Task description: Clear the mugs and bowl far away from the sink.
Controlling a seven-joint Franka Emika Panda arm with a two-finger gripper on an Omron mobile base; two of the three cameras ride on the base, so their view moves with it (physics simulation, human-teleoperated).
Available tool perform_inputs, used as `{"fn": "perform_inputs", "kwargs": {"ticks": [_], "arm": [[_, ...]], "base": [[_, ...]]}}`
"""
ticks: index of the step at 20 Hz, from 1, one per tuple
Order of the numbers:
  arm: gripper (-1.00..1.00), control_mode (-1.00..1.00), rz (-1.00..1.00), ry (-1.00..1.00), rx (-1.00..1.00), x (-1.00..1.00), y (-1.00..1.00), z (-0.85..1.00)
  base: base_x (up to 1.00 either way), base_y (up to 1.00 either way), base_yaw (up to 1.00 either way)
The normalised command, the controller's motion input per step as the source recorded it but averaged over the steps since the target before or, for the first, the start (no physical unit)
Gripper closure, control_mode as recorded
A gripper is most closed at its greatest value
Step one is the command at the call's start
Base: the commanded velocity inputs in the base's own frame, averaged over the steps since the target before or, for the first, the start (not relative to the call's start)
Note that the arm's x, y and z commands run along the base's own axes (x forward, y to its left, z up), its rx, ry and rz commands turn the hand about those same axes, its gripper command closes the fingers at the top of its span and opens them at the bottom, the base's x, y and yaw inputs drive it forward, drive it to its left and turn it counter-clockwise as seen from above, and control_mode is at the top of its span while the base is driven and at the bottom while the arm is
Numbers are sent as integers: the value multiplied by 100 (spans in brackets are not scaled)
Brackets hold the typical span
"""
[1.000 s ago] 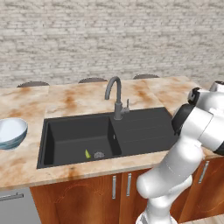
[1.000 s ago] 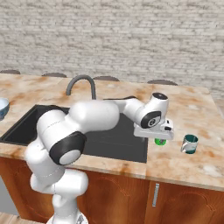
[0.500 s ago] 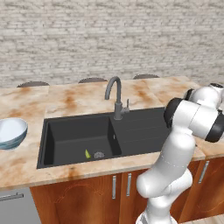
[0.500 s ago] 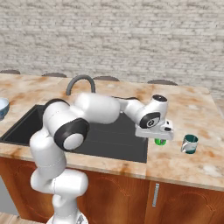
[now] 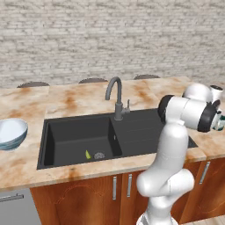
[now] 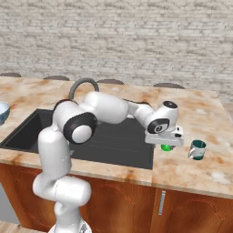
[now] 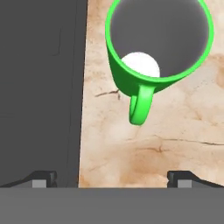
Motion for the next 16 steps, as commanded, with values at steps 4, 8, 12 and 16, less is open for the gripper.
{"fn": "perform_inputs", "kwargs": {"ticks": [4, 8, 12, 16], "arm": [[-100, -100, 0, 0, 0, 23, -9, -9], [-100, -100, 0, 0, 0, 18, -5, -9], [-100, -100, 0, 0, 0, 19, -1, -6], [-100, -100, 0, 0, 0, 18, -1, -13]], "base": [[0, 0, 0], [0, 0, 0], [0, 0, 0], [0, 0, 0]]}}
